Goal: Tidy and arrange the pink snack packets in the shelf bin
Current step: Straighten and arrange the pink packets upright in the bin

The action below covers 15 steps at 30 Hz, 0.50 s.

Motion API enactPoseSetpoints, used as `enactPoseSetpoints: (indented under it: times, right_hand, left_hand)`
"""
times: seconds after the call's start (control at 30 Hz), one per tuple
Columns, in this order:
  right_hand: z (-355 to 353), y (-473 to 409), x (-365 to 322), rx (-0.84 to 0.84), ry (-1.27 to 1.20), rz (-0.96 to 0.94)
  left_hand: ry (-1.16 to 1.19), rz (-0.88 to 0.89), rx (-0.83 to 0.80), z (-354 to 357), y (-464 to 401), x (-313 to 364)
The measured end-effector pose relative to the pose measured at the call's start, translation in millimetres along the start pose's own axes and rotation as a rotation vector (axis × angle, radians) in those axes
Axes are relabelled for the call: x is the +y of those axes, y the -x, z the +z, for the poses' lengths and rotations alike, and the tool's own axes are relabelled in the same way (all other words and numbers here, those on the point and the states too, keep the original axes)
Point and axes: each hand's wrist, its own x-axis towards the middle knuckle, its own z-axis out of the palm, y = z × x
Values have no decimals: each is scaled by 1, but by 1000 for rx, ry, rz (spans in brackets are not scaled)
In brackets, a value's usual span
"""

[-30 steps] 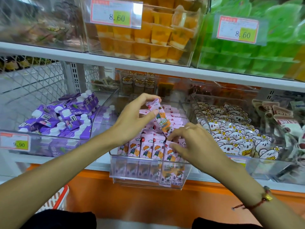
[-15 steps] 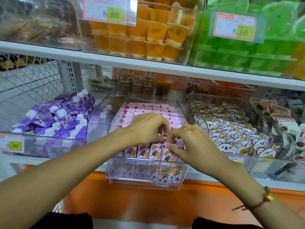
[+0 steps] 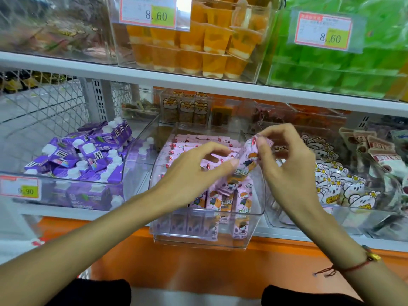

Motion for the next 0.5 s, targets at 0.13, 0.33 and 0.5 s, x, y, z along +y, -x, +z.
enactPoseSetpoints:
  times: [0.13,0.33,0.5]
  right_hand:
    - [4,-2,-4,56,-220,214]
    - [6,-1,4,-32,-492,525]
    - [8,-1,5,-165,-593,615]
  left_hand:
    - [33,47,10,5,4,5]
    - [107,4,62,1,7,0]
    - [312,-117,17,2,4,5]
